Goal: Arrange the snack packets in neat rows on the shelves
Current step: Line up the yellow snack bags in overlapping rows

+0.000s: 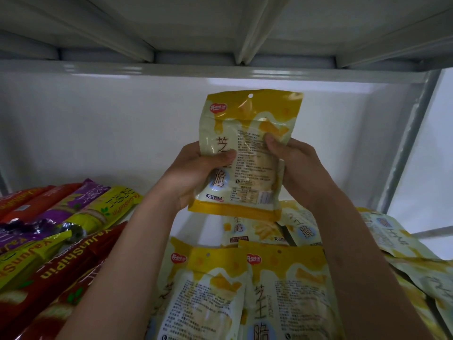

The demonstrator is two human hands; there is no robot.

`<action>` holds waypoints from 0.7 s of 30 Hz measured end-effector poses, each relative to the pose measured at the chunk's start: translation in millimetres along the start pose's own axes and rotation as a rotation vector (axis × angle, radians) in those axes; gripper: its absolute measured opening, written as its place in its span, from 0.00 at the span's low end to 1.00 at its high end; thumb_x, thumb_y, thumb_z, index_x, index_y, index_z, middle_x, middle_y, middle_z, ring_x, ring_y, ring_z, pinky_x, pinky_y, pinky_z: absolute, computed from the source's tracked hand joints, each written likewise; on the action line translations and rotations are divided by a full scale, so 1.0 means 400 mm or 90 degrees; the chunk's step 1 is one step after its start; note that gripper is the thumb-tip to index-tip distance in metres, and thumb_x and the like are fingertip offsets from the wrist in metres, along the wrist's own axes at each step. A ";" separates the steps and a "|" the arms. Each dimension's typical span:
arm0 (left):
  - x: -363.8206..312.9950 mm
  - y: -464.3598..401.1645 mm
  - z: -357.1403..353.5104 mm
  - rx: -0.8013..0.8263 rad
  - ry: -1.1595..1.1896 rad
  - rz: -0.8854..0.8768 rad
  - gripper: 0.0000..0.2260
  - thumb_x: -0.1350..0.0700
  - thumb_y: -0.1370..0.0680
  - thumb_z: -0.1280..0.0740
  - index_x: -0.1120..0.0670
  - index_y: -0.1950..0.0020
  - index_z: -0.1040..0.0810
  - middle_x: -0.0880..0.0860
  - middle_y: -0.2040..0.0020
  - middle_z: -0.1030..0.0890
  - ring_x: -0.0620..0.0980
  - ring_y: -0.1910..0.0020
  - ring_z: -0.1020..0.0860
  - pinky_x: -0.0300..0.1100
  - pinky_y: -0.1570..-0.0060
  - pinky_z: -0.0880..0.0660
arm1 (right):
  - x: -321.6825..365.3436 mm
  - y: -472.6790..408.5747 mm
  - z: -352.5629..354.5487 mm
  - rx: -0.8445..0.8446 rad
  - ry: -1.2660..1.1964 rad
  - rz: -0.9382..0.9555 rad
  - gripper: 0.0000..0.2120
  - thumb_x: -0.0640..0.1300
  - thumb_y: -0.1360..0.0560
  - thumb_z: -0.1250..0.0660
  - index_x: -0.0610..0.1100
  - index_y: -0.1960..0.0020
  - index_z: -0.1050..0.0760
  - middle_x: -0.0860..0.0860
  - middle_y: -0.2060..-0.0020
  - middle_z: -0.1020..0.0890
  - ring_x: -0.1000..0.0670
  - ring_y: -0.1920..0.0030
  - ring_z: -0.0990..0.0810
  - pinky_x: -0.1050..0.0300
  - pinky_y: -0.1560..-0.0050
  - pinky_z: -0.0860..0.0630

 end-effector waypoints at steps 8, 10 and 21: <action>0.038 -0.015 0.106 -0.139 -0.127 0.050 0.07 0.56 0.22 0.24 0.56 0.45 0.15 0.54 0.52 0.11 0.54 0.56 0.12 0.48 0.53 0.16 | -0.083 -0.002 -0.007 0.045 0.253 -0.116 0.08 0.33 0.20 0.32 0.35 0.42 0.17 0.37 0.48 0.13 0.38 0.48 0.13 0.52 0.52 0.14; 0.047 -0.024 0.141 -0.218 -0.268 0.048 0.10 0.49 0.22 0.24 0.55 0.51 0.19 0.55 0.57 0.13 0.54 0.61 0.15 0.44 0.61 0.20 | -0.113 -0.014 -0.023 0.030 0.266 -0.129 0.08 0.32 0.20 0.32 0.32 0.43 0.18 0.34 0.53 0.15 0.37 0.55 0.13 0.53 0.55 0.15; 0.243 -0.029 0.207 -0.187 -0.608 0.275 0.36 0.42 0.18 0.31 0.65 0.23 0.41 0.65 0.26 0.29 0.64 0.28 0.28 0.50 0.37 0.28 | -0.250 0.033 -0.107 0.169 0.501 -0.312 0.31 0.57 0.21 0.29 0.38 0.28 0.31 0.47 0.49 0.21 0.42 0.40 0.17 0.42 0.35 0.20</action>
Point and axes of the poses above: each hand's wrist, its own y-axis away from the middle knuckle, its own z-axis out of the back of the hand, x = y × z, the point moved 6 cm from there along -y, towards the middle knuckle
